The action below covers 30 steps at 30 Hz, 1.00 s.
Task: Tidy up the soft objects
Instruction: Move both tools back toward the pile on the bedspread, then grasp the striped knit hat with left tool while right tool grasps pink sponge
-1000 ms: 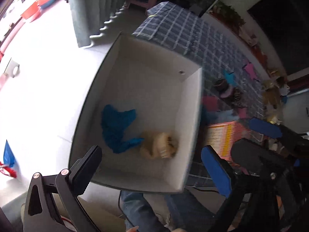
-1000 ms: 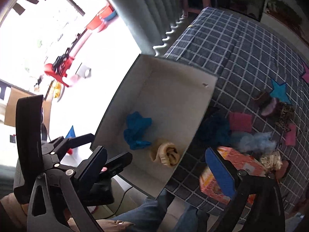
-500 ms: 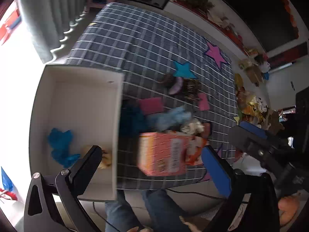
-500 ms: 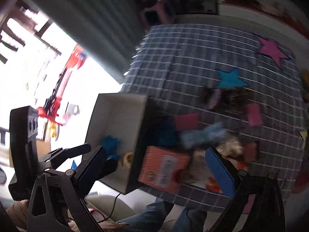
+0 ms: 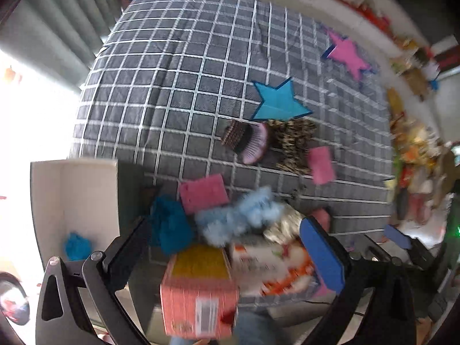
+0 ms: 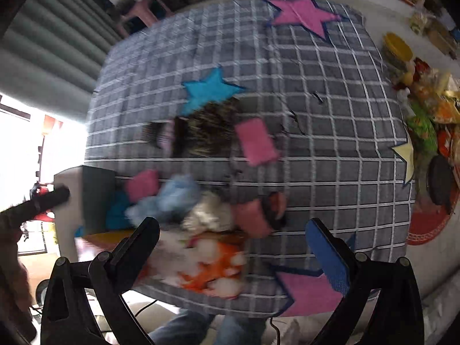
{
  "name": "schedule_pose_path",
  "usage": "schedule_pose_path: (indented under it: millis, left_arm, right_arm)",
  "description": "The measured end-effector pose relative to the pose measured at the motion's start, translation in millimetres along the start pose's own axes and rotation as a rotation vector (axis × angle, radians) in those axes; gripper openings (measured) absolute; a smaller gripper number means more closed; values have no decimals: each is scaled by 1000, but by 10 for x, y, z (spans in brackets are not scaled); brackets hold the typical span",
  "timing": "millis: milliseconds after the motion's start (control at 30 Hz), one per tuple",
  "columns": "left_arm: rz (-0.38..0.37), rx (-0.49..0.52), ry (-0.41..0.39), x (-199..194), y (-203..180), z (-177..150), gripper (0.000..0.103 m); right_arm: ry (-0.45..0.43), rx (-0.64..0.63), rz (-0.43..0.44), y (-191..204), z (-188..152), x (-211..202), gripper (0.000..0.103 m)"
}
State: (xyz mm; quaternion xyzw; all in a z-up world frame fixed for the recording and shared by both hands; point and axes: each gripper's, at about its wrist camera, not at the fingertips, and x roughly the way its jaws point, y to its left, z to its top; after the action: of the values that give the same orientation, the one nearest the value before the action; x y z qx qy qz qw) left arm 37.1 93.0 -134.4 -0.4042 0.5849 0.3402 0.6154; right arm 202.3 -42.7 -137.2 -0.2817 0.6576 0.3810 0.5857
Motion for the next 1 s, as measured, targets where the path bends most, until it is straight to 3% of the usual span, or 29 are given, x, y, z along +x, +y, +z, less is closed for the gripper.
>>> schedule_pose_path:
  millis: [167,200,500,600,1000]
  left_arm:
    - [146,69,86,577,-227,274,103]
    - [135,96,34,670,-247,315,103]
    - [230,70,92,1246,-297,603,102]
    - [223,62,96,1363,-308,704,103]
    - [227,98,63,1726,-318,890,102]
  right_arm:
    - [57,-29,-19,-183,119,381,102]
    - [70,-43,-16,-188,146,459,102]
    - [104,-130,-62,-119,473,989,102]
    - [110,-163,-109,-79,589,1164,102]
    - [97,-221,-116,-29,863,1557,102]
